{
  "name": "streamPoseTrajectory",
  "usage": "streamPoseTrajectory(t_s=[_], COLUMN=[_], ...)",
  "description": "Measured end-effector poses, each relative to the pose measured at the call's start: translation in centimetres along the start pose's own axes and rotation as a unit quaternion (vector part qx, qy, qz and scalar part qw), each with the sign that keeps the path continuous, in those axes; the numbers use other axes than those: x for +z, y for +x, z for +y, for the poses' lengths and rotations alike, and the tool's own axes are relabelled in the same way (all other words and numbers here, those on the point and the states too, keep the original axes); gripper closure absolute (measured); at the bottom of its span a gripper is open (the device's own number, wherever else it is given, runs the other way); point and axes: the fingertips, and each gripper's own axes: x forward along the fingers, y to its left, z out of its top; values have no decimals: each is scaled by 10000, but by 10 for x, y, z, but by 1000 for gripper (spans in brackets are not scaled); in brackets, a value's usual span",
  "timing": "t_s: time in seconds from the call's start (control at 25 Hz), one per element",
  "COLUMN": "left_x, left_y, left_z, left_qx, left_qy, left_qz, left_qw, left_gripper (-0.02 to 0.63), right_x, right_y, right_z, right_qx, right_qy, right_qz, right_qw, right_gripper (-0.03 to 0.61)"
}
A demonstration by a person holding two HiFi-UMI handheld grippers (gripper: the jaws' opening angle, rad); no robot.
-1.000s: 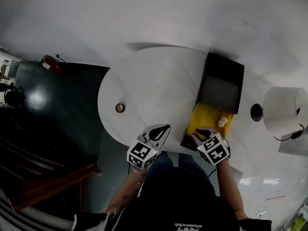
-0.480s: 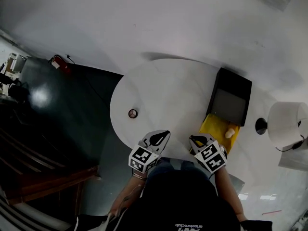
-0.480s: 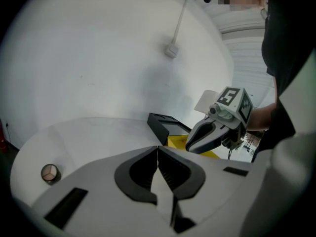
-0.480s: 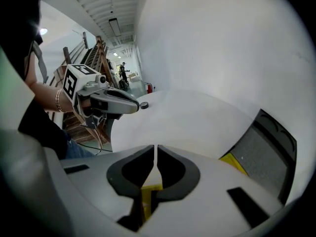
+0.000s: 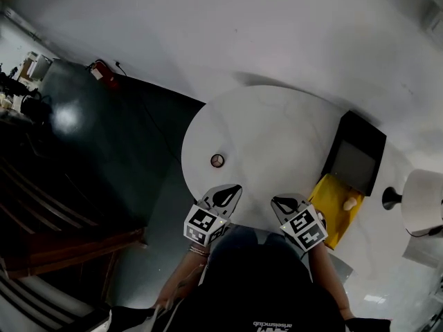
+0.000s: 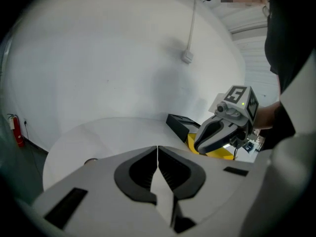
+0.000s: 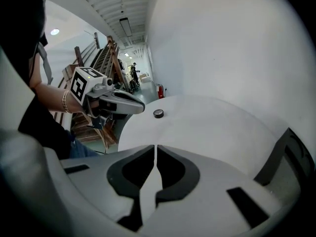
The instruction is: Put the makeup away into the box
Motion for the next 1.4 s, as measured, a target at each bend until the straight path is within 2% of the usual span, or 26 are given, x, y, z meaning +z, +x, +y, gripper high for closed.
streamPoseTrajectory(t_s=[0.24,0.44,0.64,0.68,0.76,0.84,0.96,1.4], left_x=[-11,-15,-24,-25,-29,-32,-38,-57], left_y=[-15,-18,-15,-13,-10,-8,-4,19], left_z=[38,75,101,105,113,120,130,146], left_qx=[63,379,267,250,212,198,158,-194], left_qy=[-129,-161,-136,-119,-61,20,65,269], left_qz=[40,199,353,418,576,698,813,1248], left_qw=[9999,9990,9989,9987,9981,9974,9965,9916], left_gripper=[594,592,591,580,468,434,411,411], right_x=[28,43,52,53,55,58,63,52], right_y=[26,44,58,61,66,71,79,91], right_z=[10,12,14,14,15,16,15,13], right_qx=[107,164,180,188,200,221,240,146], right_qy=[-50,-104,41,74,127,182,253,734], right_qz=[-30,61,201,220,272,326,358,568], right_qw=[9999,9998,9996,9996,9994,9991,9988,9956], right_gripper=[548,548,548,548,548,548,548,548])
